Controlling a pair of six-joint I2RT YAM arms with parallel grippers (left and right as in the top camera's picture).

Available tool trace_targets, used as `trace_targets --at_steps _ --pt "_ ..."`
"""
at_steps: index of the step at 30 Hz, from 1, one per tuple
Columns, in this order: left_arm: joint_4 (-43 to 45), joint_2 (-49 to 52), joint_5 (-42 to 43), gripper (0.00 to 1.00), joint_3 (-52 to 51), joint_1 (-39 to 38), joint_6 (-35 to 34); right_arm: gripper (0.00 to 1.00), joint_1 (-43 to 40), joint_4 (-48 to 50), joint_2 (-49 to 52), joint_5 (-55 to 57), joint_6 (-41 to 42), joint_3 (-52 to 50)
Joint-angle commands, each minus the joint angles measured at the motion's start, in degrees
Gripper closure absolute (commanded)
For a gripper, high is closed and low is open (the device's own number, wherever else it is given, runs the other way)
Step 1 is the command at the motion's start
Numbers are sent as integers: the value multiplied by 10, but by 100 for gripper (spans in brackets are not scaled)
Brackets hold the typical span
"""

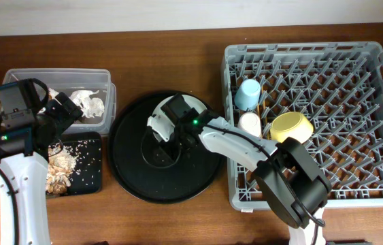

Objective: Sort waste into correct bins and load items into the dishwasher rack
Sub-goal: 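Reach the right gripper to the white plate and grasp its rim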

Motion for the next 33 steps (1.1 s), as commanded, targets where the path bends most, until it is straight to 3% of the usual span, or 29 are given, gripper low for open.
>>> trace_targets --at_steps 1,6,10,18,25,33 --pt "1 -6 3 1 5 2 3 46 25 -9 4 -70 3 10" --pt "1 -6 3 1 5 2 3 47 29 -15 -10 -70 3 16" --pt "1 -6 3 1 5 2 3 47 -9 -90 -48 -64 1 59" --pt "1 -6 3 1 5 2 3 47 -97 -132 -67 134 21 75" --pt "1 -6 3 1 5 2 3 46 -101 -73 -55 235 44 39" --pt "1 -6 3 1 5 2 3 46 -78 -37 2 157 44 28"
